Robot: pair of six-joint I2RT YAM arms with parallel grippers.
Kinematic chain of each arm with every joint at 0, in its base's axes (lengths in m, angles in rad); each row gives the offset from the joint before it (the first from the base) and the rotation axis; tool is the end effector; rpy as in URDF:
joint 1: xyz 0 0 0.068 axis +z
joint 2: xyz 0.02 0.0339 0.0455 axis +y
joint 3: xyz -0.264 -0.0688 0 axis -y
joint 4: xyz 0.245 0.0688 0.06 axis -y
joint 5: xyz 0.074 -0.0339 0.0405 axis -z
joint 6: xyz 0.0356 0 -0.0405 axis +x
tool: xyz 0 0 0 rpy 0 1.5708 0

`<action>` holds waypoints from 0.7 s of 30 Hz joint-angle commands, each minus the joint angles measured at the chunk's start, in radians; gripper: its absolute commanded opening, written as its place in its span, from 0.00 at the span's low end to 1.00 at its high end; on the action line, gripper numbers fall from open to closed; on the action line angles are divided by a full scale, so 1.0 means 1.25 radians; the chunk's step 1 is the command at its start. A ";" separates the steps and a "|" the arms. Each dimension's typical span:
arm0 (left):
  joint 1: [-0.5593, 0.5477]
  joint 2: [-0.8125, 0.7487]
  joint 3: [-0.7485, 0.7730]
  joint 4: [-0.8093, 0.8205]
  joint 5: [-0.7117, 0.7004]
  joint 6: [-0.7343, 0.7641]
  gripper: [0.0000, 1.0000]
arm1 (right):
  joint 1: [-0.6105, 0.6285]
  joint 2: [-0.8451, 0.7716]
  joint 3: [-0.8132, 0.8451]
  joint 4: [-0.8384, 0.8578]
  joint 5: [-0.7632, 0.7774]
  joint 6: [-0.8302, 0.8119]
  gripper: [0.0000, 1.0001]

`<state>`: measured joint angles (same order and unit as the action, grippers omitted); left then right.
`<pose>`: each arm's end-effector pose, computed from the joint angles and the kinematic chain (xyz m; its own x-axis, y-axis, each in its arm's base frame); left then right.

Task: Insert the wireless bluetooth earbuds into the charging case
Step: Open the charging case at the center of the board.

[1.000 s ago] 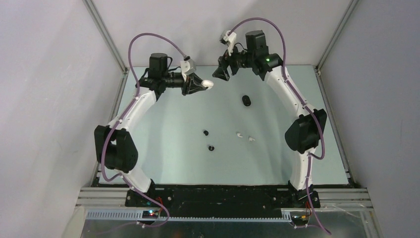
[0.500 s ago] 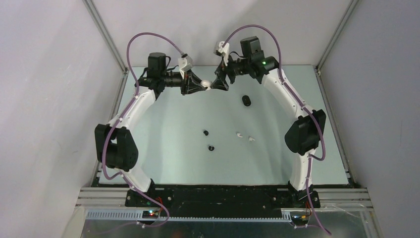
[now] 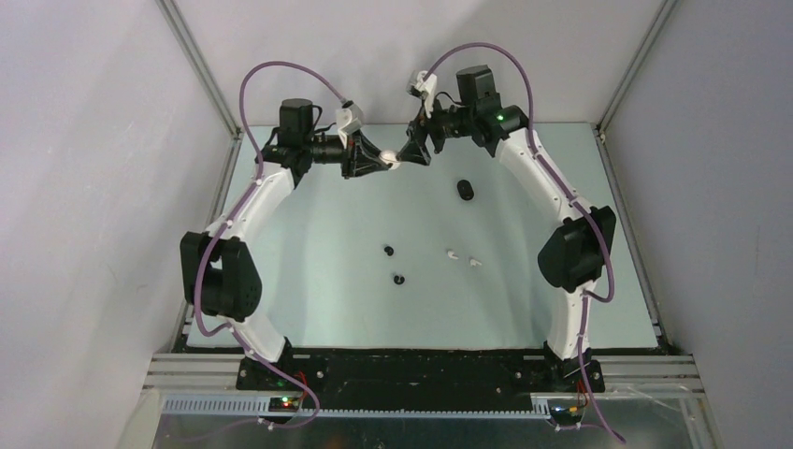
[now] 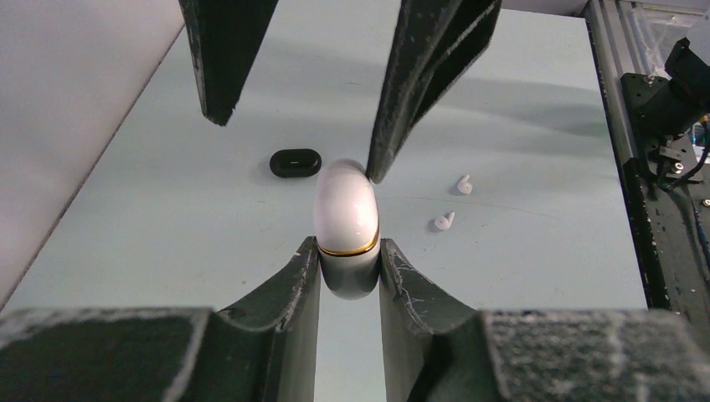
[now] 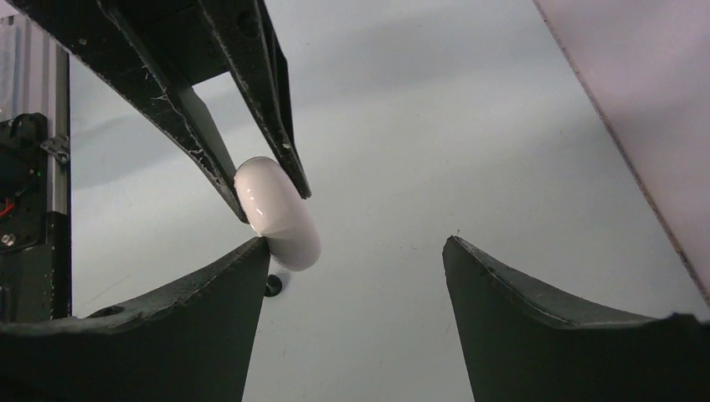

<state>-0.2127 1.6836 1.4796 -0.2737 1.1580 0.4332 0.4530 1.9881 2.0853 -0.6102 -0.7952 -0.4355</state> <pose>0.3647 -0.1121 0.3444 -0.0385 0.1806 -0.9828 0.9872 0.1593 -0.0094 0.3946 0.2203 0.3898 -0.0349 -0.3455 -0.9378 -0.9711 0.2333 -0.0498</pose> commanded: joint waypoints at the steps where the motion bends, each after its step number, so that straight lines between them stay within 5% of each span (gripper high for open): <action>1: 0.001 0.000 0.035 0.015 0.040 -0.016 0.00 | -0.017 0.012 0.041 0.065 0.019 0.045 0.80; 21: 0.000 0.000 0.035 0.015 0.037 -0.039 0.00 | 0.004 0.000 0.008 0.071 0.075 0.035 0.78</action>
<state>-0.2119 1.6875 1.4796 -0.2718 1.1675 0.3996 0.4507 1.9881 2.0892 -0.5472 -0.7227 -0.3923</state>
